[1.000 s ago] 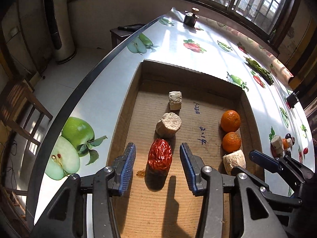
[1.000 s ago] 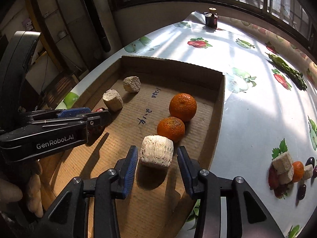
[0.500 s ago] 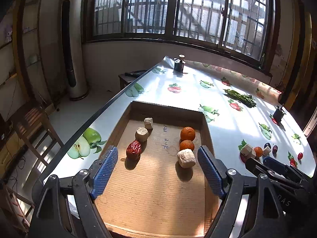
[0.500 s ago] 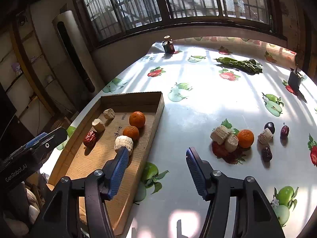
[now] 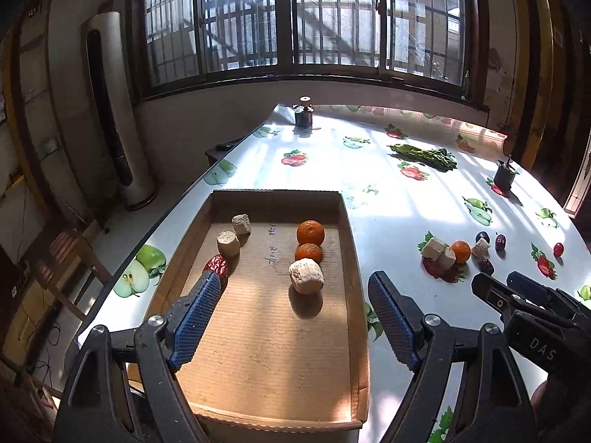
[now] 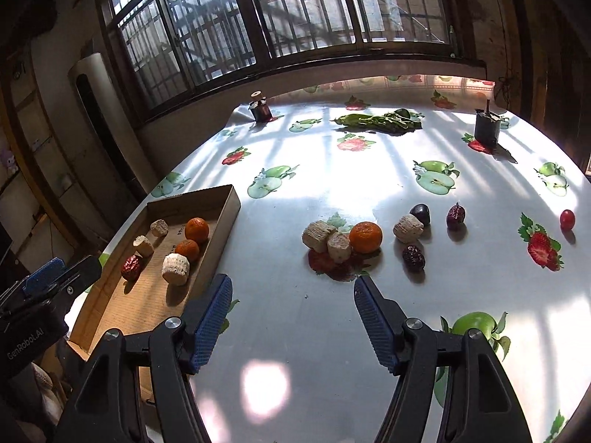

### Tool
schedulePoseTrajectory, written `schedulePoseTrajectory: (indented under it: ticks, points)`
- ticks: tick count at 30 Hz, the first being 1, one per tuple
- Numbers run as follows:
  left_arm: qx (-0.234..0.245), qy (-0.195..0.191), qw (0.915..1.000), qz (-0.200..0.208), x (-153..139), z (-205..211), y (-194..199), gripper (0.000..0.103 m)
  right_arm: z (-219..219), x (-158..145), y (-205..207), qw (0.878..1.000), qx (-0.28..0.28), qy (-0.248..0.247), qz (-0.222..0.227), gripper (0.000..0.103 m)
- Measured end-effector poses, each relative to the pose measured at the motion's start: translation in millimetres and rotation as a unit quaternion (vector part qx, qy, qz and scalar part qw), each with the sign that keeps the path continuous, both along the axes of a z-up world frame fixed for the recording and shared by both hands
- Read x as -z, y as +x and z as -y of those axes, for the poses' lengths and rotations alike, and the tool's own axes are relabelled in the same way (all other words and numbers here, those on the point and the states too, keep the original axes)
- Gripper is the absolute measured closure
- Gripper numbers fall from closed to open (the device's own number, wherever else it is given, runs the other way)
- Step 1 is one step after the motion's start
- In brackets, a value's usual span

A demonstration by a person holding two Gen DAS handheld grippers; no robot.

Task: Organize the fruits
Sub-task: 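Open both tools and withdraw them from the tray toward the cluster, then grasp a beige rice cake with the left tool while the right tool grasps a dark plum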

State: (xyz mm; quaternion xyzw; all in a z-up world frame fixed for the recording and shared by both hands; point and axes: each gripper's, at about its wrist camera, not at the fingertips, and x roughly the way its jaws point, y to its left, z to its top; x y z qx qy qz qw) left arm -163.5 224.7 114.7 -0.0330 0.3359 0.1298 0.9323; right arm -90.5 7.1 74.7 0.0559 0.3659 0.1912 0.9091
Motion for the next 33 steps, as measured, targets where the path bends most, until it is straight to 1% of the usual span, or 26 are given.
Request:
schedulePoseTrajectory:
  ticks: [4,9,12,14,17,21,24,26,28,30,32,33]
  points:
    - [0.014,-0.005,0.9999,-0.008,6,8,2,0.021,11,4,0,1.000,0.007,0.007,-0.005,0.028]
    - [0.065,-0.040,0.9967,-0.030,17,24,6,0.021,33,8,4,0.999,0.027,0.021,-0.015,0.028]
    - [0.088,-0.042,0.9945,-0.036,22,38,9,0.021,58,5,8,0.998,0.050,0.025,-0.016,0.028]
    - [0.096,-0.045,0.9936,-0.038,25,44,13,0.021,80,1,11,0.997,0.071,0.020,-0.014,0.028]
    - [0.117,-0.064,0.9899,-0.047,31,50,19,0.021,118,-3,16,0.994,0.108,0.002,-0.011,0.028]
    - [0.135,-0.084,0.9858,-0.055,37,55,25,0.021,179,-6,29,0.986,0.165,-0.024,-0.016,0.029]
    - [0.147,-0.098,0.9824,-0.060,42,62,31,0.021,221,-10,38,0.978,0.204,-0.025,-0.032,0.029]
    - [0.157,-0.104,0.9798,-0.067,44,69,35,0.021,240,-13,43,0.975,0.217,-0.010,-0.042,0.029]
    - [0.166,-0.101,0.9785,-0.071,44,78,40,0.021,244,-14,50,0.975,0.217,-0.001,-0.050,0.029]
    - [0.170,-0.093,0.9786,-0.069,39,83,46,0.021,230,-12,58,0.979,0.199,-0.006,-0.055,0.029]
    - [0.167,-0.086,0.9803,-0.063,32,84,54,0.021,205,-5,68,0.985,0.161,-0.021,-0.062,0.029]
    - [0.163,-0.083,0.9813,-0.058,28,82,60,0.021,185,2,74,0.989,0.132,-0.031,-0.066,0.029]
